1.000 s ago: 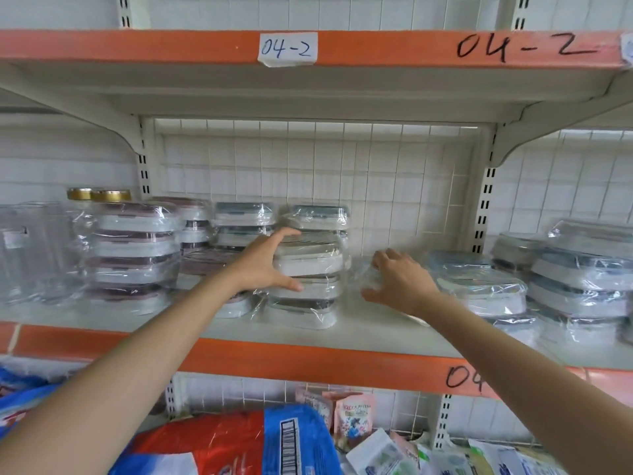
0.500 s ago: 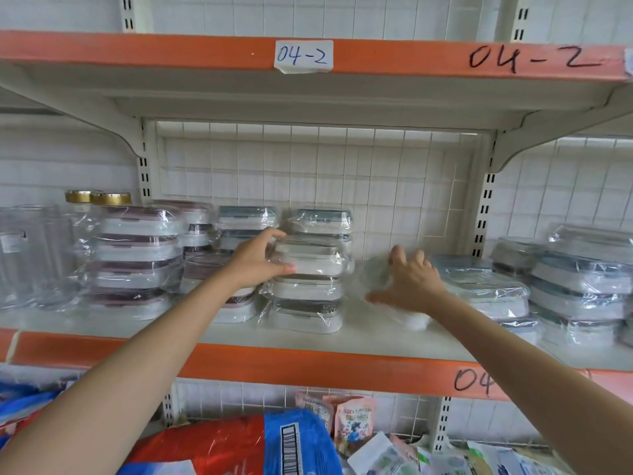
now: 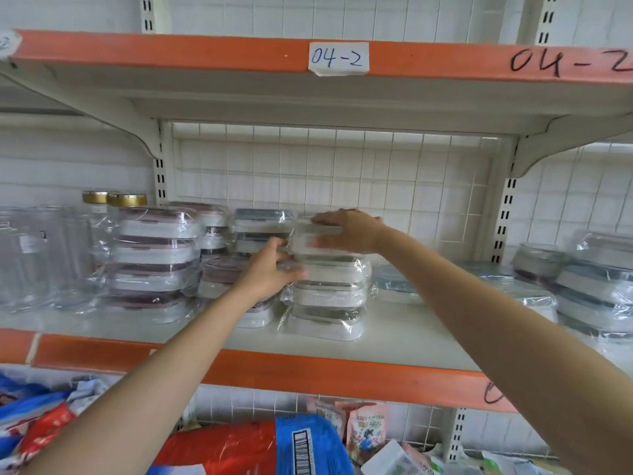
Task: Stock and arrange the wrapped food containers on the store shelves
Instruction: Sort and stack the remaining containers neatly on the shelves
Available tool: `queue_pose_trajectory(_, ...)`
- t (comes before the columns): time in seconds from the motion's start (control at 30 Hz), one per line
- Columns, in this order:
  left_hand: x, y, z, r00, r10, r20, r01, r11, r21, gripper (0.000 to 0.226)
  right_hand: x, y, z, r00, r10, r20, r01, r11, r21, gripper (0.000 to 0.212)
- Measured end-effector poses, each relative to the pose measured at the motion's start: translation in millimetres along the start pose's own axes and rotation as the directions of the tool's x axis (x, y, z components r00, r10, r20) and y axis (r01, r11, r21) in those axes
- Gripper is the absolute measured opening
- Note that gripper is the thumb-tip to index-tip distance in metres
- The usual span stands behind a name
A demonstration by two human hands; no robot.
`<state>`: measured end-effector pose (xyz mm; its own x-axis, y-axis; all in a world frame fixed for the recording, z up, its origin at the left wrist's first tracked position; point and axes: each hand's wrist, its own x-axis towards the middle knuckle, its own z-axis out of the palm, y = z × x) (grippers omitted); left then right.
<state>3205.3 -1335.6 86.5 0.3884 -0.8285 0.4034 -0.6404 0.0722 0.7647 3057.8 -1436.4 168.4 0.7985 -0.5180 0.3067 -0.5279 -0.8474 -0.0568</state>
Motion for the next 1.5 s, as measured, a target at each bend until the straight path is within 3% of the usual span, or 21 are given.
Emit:
queue_pose_trajectory(0.07, -2, -2, -1, 0.999, -0.033, 0.003, 0.033, 0.999, -0.023, 0.063, -3, 6, 0, 0.999, 0.022, -0.03, -0.022, 1.0, 0.016, 0.073)
queue_pose_trajectory(0.17, -7, -5, 4, 0.991, -0.118, 0.058, 0.119, 0.993, -0.021, 0.062, -23, 23, 7, 0.972, 0.18, -0.152, -0.132, 0.951, 0.279, 0.099)
queue_pose_trajectory(0.2, -9, -5, 7, 0.987, -0.135, 0.085, 0.137, 0.99, -0.02, 0.06, -32, 29, 14, 0.953, 0.267, -0.145, -0.194, 0.902, 0.386, 0.107)
queue_pose_trajectory(0.27, -11, -5, 14, 0.981, -0.15, 0.124, 0.154, 0.988, -0.026, 0.061, -48, 38, 35, 0.918, 0.396, 0.01, -0.332, 0.756, 0.564, 0.112)
queue_pose_trajectory(0.33, -15, -4, 20, 0.978, -0.17, 0.12, 0.172, 0.985, -0.004, 0.063, -61, 37, 60, 0.881, 0.425, 0.206, -0.444, 0.597, 0.668, 0.107)
queue_pose_trajectory(0.37, -15, -6, 22, 0.981, -0.166, 0.099, 0.165, 0.986, 0.027, 0.06, -65, 37, 71, 0.873, 0.428, 0.233, -0.461, 0.57, 0.68, 0.101)
queue_pose_trajectory(0.47, -18, -6, 29, 0.987, -0.154, 0.052, 0.154, 0.988, 0.01, 0.047, -68, 42, 82, 0.881, 0.447, 0.156, -0.429, 0.612, 0.664, 0.075)
queue_pose_trajectory(0.57, -21, -4, 36, 0.993, -0.117, -0.003, 0.117, 0.989, 0.096, 0.038, -66, 49, 80, 0.874, 0.463, 0.15, -0.432, 0.595, 0.677, 0.071)
queue_pose_trajectory(0.67, -22, 5, 35, 0.995, -0.049, -0.088, 0.078, 0.929, 0.362, 0.041, -68, 51, 75, 0.884, 0.446, 0.138, -0.434, 0.677, 0.594, 0.078)
queue_pose_trajectory(0.73, -25, 14, 31, 0.993, -0.012, -0.119, 0.061, 0.909, 0.413, 0.05, -71, 57, 66, 0.904, 0.412, 0.114, -0.411, 0.767, 0.493, 0.081)
queue_pose_trajectory(0.8, -29, 23, 26, 0.97, 0.143, -0.197, -0.022, 0.856, 0.516, 0.051, -75, 66, 51, 0.924, 0.376, 0.072, -0.377, 0.86, 0.344, 0.076)
queue_pose_trajectory(0.87, -34, 41, 26, 0.896, 0.374, -0.24, -0.159, 0.774, 0.613, 0.043, -83, 78, 34, 0.942, 0.329, 0.06, -0.334, 0.927, 0.169, 0.062)
queue_pose_trajectory(1.0, -39, 85, 59, 0.835, 0.549, -0.04, -0.451, 0.724, 0.522, 0.022, -107, 115, 0, 0.942, 0.326, 0.087, -0.325, 0.945, -0.02, 0.038)
queue_pose_trajectory(1.13, -23, 111, 133, 0.856, 0.463, 0.231, -0.516, 0.734, 0.441, 0.031, -136, 162, -24, 0.901, 0.431, 0.044, -0.426, 0.9, -0.094, 0.043)
queue_pose_trajectory(1.3, 5, 142, 220, 0.853, 0.217, 0.474, -0.426, 0.815, 0.393, 0.083, -163, 205, -36, 0.894, 0.447, 0.028, -0.443, 0.892, -0.088, 0.041)
queue_pose_trajectory(1.4, 13, 146, 240, 0.853, 0.124, 0.507, -0.36, 0.843, 0.4, 0.091, -163, 219, -37, 0.894, 0.446, 0.035, -0.442, 0.893, -0.08, 0.042)
queue_pose_trajectory(1.5, 13, 141, 223, 0.87, 0.173, 0.461, -0.35, 0.875, 0.333, 0.087, -155, 229, -31, 0.89, 0.455, 0.015, -0.451, 0.886, -0.106, 0.046)
